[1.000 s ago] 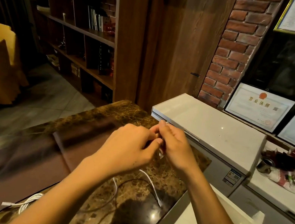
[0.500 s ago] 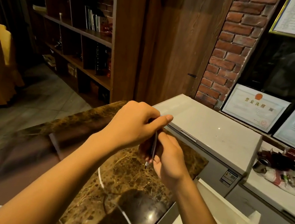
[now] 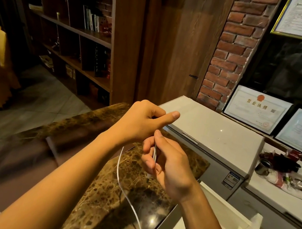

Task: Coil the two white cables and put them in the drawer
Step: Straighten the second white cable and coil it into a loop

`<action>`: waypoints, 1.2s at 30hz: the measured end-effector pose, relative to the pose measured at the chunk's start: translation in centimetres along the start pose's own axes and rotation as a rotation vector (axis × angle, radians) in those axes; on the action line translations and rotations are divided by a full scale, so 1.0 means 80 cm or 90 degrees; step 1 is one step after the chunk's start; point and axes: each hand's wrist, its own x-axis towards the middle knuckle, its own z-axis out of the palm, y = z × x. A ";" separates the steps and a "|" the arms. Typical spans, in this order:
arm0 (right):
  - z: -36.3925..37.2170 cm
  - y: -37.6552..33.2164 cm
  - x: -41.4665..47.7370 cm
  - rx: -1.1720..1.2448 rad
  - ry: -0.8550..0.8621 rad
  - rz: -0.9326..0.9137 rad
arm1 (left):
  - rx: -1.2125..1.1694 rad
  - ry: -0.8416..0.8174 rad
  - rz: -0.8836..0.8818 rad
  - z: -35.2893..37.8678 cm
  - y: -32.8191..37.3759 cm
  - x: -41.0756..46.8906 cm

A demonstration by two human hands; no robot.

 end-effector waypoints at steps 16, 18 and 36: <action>0.023 -0.016 0.014 0.183 -0.098 -0.070 | -0.363 0.190 -0.182 0.053 0.002 -0.069; 0.023 -0.025 0.019 0.203 -0.110 -0.083 | -0.390 0.210 -0.169 0.060 -0.001 -0.076; -0.019 -0.055 0.044 0.015 0.023 -0.086 | -0.048 0.086 -0.165 0.064 0.018 -0.117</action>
